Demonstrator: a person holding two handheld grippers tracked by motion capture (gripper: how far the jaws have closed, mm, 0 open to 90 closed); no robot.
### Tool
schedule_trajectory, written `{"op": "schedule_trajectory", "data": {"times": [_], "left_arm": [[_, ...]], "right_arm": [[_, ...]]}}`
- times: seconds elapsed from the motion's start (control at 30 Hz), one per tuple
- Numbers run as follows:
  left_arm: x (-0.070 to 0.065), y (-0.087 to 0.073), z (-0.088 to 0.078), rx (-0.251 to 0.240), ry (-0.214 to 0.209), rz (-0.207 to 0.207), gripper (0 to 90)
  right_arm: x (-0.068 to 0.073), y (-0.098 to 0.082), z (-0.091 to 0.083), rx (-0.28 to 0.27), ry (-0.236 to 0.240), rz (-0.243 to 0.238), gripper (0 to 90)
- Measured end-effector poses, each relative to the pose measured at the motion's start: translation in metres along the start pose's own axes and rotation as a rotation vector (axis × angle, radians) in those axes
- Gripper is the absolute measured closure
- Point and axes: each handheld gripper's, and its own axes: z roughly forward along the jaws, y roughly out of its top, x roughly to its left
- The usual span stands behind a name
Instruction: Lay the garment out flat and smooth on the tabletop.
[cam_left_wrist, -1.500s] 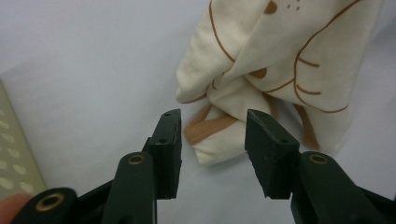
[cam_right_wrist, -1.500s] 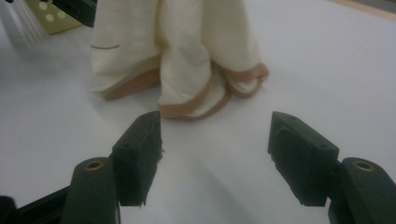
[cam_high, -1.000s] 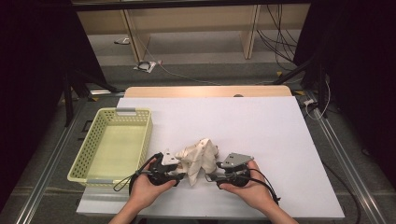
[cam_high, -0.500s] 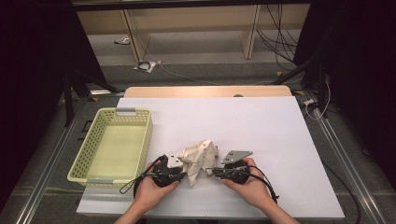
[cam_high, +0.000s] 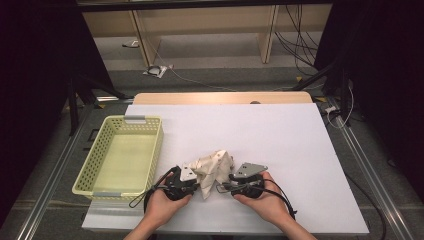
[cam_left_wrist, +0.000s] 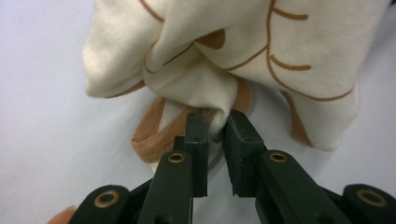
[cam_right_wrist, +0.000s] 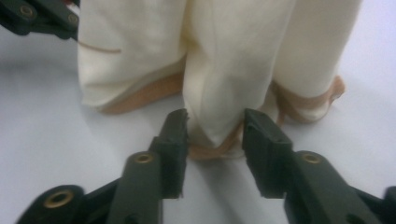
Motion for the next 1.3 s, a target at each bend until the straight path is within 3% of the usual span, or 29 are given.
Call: {"op": "schedule_trajectory", "data": {"times": [0.17, 0.57, 0.8, 1.03, 1.23, 1.3], "left_arm": [[-0.003, 0.001, 0.0, -0.007, 0.012, 0.021, 86.5], [0.008, 0.003, -0.017, -0.075, 0.032, -0.021, 88.8], [0.01, 0.006, -0.023, -0.105, 0.038, -0.031, 88.8], [0.012, 0.014, -0.023, -0.116, 0.043, -0.018, 88.7], [0.011, 0.023, -0.015, -0.11, 0.046, 0.001, 88.7], [0.011, 0.026, -0.012, -0.107, 0.044, 0.005, 88.7]], "right_arm": [[-0.004, -0.001, -0.002, 0.002, 0.036, 0.026, 86.7], [-0.025, 0.002, -0.031, -0.012, 0.004, 0.053, 88.2], [-0.041, -0.005, -0.052, -0.011, -0.04, 0.084, 88.2], [-0.069, -0.012, -0.075, -0.016, -0.131, 0.124, 88.1], [-0.086, -0.02, -0.082, 0.011, -0.188, 0.166, 88.1], [-0.091, -0.023, -0.083, 0.029, -0.212, 0.2, 88.1]]}}
